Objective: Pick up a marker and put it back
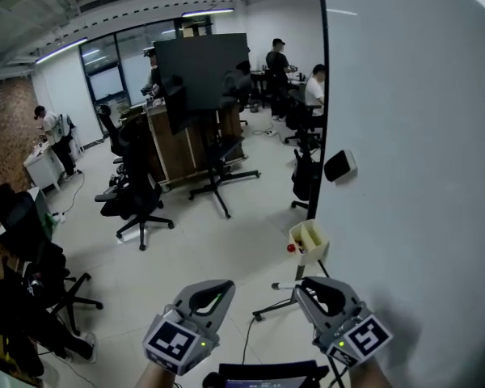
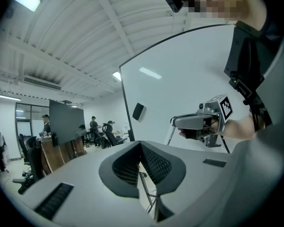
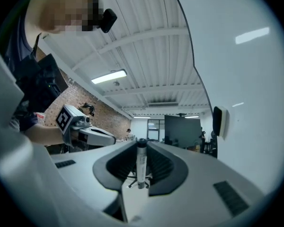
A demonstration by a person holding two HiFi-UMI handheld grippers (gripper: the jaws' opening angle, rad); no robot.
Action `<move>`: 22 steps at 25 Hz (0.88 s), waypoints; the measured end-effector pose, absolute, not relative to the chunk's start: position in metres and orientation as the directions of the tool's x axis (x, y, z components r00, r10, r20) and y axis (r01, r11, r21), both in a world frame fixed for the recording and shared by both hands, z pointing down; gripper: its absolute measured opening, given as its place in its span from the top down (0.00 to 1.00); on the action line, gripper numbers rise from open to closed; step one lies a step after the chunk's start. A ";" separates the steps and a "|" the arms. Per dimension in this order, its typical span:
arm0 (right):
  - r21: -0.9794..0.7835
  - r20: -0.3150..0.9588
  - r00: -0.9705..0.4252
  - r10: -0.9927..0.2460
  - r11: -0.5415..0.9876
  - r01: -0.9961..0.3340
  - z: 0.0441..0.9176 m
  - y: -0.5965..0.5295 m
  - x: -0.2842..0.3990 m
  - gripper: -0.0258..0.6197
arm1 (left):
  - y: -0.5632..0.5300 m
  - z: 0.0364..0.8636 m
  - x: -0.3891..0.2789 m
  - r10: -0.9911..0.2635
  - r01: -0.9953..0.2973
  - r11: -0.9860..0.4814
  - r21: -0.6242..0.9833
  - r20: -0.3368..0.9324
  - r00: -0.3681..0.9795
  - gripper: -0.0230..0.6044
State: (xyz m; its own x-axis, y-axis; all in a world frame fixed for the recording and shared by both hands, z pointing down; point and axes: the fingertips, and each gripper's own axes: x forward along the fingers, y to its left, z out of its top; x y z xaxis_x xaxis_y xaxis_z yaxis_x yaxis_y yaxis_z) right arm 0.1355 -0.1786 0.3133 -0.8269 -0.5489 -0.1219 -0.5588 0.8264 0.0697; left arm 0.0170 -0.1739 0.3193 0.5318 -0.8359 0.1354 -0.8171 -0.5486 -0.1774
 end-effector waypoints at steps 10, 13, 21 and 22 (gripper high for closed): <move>0.086 -0.120 -0.885 -0.450 0.883 -0.461 0.325 -0.159 0.092 0.84 | -0.156 0.327 -0.007 -0.852 -0.835 -0.520 -0.180 0.180 0.492 0.97; 0.109 -0.090 -0.896 -0.434 0.890 -0.442 0.333 -0.146 0.064 0.84 | -0.142 0.338 -0.037 -0.860 -0.850 -0.503 -0.158 0.187 0.475 0.97; 0.155 -0.072 -0.898 -0.435 0.884 -0.441 0.331 -0.093 -0.034 0.84 | -0.088 0.356 -0.142 -0.860 -0.858 -0.499 -0.121 0.185 0.475 0.97; 0.155 -0.081 -0.896 -0.437 0.882 -0.444 0.328 -0.087 -0.046 0.84 | -0.081 0.355 -0.154 -0.858 -0.855 -0.504 -0.123 0.182 0.480 0.97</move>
